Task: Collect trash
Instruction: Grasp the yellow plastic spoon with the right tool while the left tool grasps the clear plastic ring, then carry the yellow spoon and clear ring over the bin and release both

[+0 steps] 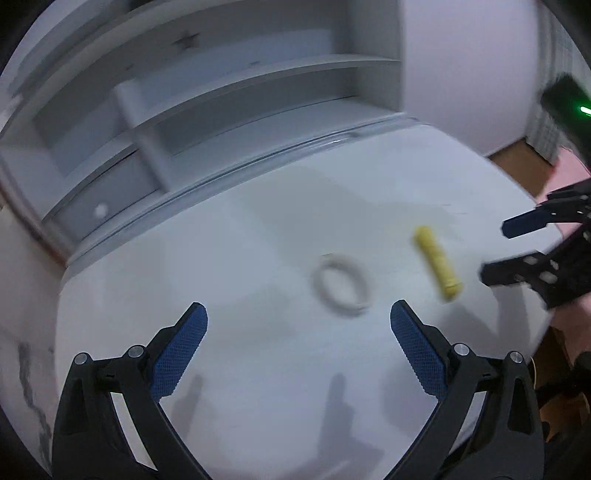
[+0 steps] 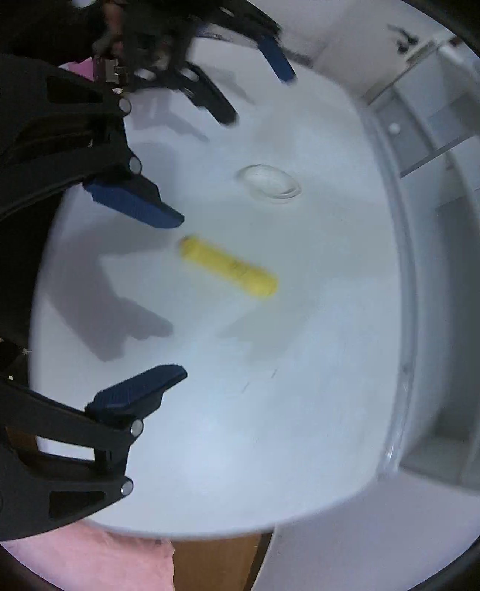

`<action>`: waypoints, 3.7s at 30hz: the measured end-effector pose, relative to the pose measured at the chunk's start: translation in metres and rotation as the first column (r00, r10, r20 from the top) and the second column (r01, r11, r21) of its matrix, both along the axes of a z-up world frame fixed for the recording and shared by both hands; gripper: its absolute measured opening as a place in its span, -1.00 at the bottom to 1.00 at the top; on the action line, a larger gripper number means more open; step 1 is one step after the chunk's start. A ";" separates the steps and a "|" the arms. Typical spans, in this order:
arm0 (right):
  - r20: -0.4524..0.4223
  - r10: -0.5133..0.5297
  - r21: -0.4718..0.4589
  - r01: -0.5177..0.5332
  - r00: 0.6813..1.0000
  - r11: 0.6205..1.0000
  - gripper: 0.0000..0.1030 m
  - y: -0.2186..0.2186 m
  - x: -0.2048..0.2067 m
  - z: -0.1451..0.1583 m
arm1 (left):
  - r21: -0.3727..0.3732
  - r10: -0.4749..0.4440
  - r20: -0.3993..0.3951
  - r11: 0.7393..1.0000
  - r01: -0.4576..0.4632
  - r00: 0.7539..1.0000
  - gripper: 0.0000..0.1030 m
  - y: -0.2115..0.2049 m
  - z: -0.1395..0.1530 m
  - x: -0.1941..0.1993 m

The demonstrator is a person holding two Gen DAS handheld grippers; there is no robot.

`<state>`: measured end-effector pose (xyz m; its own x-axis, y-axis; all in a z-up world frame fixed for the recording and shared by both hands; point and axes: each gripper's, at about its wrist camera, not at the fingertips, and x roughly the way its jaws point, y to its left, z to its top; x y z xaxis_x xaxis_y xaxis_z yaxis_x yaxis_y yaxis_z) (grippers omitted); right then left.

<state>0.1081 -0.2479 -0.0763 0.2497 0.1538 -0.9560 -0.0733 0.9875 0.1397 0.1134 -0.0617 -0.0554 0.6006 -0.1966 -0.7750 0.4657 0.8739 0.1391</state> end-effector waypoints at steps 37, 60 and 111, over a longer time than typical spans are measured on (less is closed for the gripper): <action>0.033 -0.290 0.067 0.287 0.956 0.955 -0.74 -0.150 -0.077 -0.011 | -0.096 -0.210 -0.131 0.975 0.199 0.969 -0.25 -0.140 -0.018 -0.020; -0.113 -0.846 0.114 0.853 0.521 0.510 -0.73 -0.341 -0.418 -0.276 | -0.026 -0.656 -0.551 0.631 0.776 0.516 -0.25 -0.439 -0.286 -0.230; -0.323 -0.797 0.139 0.858 0.511 0.494 0.50 -0.326 -0.442 -0.343 | 0.006 -0.652 -0.543 0.627 0.779 0.529 0.76 -0.444 -0.313 -0.249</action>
<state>-0.3335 -0.5739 -0.4194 0.2128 0.2094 -0.9544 0.8170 0.4977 0.2913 -0.1359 -0.5059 -0.3683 -0.0965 -0.1846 -0.9781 0.9741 0.1844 -0.1309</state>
